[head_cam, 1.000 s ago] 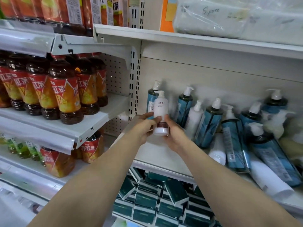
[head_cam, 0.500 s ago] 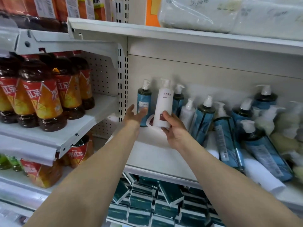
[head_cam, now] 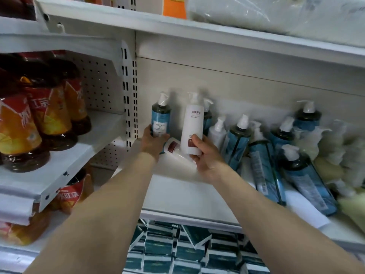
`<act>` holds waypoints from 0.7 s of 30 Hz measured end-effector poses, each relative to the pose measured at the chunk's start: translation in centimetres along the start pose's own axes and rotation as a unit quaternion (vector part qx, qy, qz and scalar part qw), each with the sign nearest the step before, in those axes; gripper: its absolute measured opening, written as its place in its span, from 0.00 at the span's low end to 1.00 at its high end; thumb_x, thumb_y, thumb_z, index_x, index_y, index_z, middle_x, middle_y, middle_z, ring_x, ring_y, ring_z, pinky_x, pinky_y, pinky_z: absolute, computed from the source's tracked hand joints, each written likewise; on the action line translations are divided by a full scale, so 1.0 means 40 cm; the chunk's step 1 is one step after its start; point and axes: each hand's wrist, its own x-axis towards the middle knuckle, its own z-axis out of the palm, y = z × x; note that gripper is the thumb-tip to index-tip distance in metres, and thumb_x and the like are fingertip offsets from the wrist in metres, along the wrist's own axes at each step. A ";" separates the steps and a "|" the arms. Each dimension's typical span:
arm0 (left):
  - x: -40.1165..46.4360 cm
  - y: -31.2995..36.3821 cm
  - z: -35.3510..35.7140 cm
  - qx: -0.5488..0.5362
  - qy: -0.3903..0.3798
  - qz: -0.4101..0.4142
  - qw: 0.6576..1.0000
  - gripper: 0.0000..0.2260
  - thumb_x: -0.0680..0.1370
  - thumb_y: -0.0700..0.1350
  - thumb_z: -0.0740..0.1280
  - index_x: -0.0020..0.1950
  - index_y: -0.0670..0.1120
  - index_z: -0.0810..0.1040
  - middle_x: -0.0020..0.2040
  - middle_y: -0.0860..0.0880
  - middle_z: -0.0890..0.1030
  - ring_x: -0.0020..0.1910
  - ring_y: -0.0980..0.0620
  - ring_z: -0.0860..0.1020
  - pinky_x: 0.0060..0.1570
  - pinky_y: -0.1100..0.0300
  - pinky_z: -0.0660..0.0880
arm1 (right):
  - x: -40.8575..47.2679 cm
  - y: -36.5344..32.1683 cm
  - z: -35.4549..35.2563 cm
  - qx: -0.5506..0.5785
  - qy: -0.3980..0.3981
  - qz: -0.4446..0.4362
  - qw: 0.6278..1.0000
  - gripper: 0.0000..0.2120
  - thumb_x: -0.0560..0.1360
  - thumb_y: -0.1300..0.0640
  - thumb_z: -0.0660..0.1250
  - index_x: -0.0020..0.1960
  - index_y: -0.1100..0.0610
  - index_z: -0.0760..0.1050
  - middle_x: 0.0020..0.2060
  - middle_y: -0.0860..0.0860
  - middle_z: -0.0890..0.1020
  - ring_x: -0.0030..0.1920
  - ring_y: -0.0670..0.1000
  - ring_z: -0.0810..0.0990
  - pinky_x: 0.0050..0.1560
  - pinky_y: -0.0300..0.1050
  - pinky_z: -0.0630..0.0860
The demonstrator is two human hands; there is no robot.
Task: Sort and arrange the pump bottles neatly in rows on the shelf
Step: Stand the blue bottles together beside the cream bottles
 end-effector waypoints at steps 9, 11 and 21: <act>-0.049 0.012 -0.020 0.016 0.093 -0.010 0.995 0.33 0.69 0.39 0.78 0.70 0.46 0.68 0.64 0.47 0.77 0.56 0.49 0.76 0.59 0.56 0.72 | -0.035 -0.009 -0.010 0.007 -0.011 0.003 1.000 0.09 0.79 0.58 0.67 0.59 0.50 0.77 0.44 0.46 0.86 0.47 0.46 0.83 0.47 0.40 0.76; -0.077 0.023 -0.033 0.004 0.112 -0.019 0.994 0.32 0.69 0.38 0.79 0.69 0.45 0.68 0.64 0.47 0.77 0.60 0.47 0.76 0.64 0.53 0.70 | -0.054 -0.012 -0.007 0.013 -0.023 0.000 1.000 0.12 0.78 0.57 0.68 0.62 0.51 0.76 0.46 0.46 0.86 0.49 0.46 0.83 0.47 0.40 0.75; -0.282 0.068 -0.020 -0.076 0.125 -0.003 0.989 0.30 0.67 0.39 0.80 0.66 0.44 0.71 0.58 0.49 0.79 0.53 0.49 0.78 0.52 0.51 0.75 | -0.200 -0.057 -0.058 0.034 -0.036 0.001 0.999 0.12 0.78 0.57 0.70 0.61 0.53 0.77 0.46 0.48 0.86 0.49 0.49 0.82 0.49 0.42 0.74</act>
